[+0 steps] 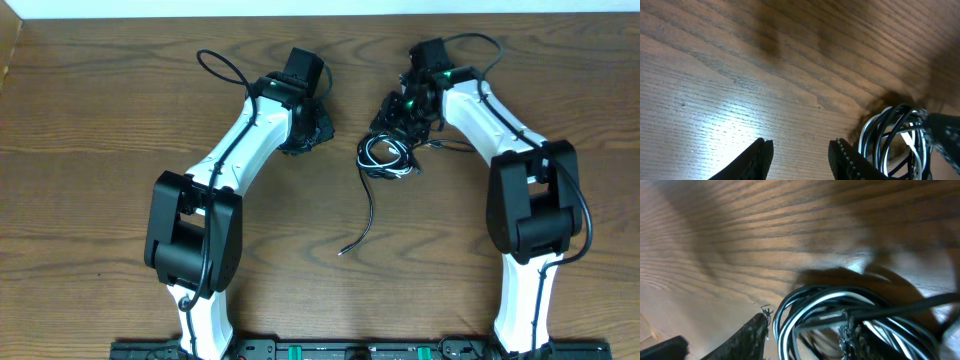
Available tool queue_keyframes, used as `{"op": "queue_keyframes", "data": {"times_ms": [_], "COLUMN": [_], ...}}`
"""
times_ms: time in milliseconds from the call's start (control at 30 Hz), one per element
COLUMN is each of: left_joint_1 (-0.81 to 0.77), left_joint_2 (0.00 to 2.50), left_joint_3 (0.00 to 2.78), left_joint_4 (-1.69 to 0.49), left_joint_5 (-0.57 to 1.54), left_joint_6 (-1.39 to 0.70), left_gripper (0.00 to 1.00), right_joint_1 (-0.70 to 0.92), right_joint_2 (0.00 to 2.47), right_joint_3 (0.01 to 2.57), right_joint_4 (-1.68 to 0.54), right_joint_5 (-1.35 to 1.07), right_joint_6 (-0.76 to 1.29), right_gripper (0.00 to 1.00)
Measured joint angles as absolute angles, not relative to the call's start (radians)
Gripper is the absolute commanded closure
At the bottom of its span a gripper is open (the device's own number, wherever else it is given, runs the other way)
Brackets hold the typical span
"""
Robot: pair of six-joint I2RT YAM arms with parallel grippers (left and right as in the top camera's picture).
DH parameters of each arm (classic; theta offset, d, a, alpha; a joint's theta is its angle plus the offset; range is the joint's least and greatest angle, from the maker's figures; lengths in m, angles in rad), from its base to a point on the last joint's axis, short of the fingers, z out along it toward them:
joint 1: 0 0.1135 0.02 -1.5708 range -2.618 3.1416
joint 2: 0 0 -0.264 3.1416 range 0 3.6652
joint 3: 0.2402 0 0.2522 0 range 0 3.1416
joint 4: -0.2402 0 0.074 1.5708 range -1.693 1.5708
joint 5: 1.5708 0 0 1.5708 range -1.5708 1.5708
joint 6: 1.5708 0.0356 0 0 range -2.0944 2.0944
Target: Untangle cables
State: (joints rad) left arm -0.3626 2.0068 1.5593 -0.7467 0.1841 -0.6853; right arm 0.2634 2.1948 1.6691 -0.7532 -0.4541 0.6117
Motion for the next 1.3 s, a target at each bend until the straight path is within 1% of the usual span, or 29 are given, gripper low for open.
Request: {"op": "queue_keyframes", "data": {"times_ms": [67, 167, 200, 300, 333, 400, 567, 667, 767, 900, 1067, 1300], "left_joint_1": [-0.363, -0.363, -0.363, -0.363, -0.363, -0.363, -0.363, -0.363, -0.362, -0.363, -0.363, -0.363], "left_joint_2": [2.007, 2.007, 2.007, 2.007, 2.007, 2.007, 2.007, 2.007, 2.007, 1.993, 1.944, 1.915], "left_joint_3": [1.559, 1.559, 1.559, 1.559, 1.559, 1.559, 1.559, 1.559, 1.559, 1.559, 1.559, 1.559], "left_joint_4": [-0.748, -0.748, -0.748, -0.749, -0.749, -0.752, -0.75, -0.722, -0.689, -0.661, -0.648, -0.639], "left_joint_5": [0.184, 0.184, 0.184, 0.184, 0.184, 0.184, 0.193, 0.252, 0.374, 0.504, 0.557, 0.579], "left_joint_6": [-0.681, -0.68, -0.68, -0.68, -0.68, -0.676, -0.628, -0.54, -0.421, -0.328, -0.286, -0.279], "left_gripper": [0.58, 0.58, 0.58, 0.58, 0.58, 0.58, 0.59, 0.57, 0.53, 0.46, 0.37, 0.37], "right_joint_1": [0.266, 0.266, 0.266, 0.266, 0.266, 0.266, 0.266, 0.266, 0.266, 0.266, 0.263, 0.229], "right_joint_2": [2.207, 2.217, 2.218, 2.227, 2.231, 2.235, 2.235, 2.224, 2.171, 2.035, 1.892, 1.858], "right_joint_3": [1.669, 1.669, 1.669, 1.669, 1.669, 1.669, 1.669, 1.669, 1.669, 1.669, 1.67, 1.67], "right_joint_4": [-0.748, -0.731, -0.722, -0.689, -0.683, -0.679, -0.675, -0.683, -0.714, -0.755, -0.807, -0.823], "right_joint_5": [-0.452, -0.453, -0.451, -0.443, -0.442, -0.44, -0.441, -0.455, -0.487, -0.525, -0.556, -0.678], "right_joint_6": [0.617, 0.624, 0.624, 0.622, 0.62, 0.612, 0.554, 0.485, 0.403, 0.329, 0.302, 0.295], "right_gripper": [0.62, 0.71, 0.75, 0.91, 0.95, 0.99, 0.99, 0.99, 0.99, 0.99, 0.99, 0.99]}}
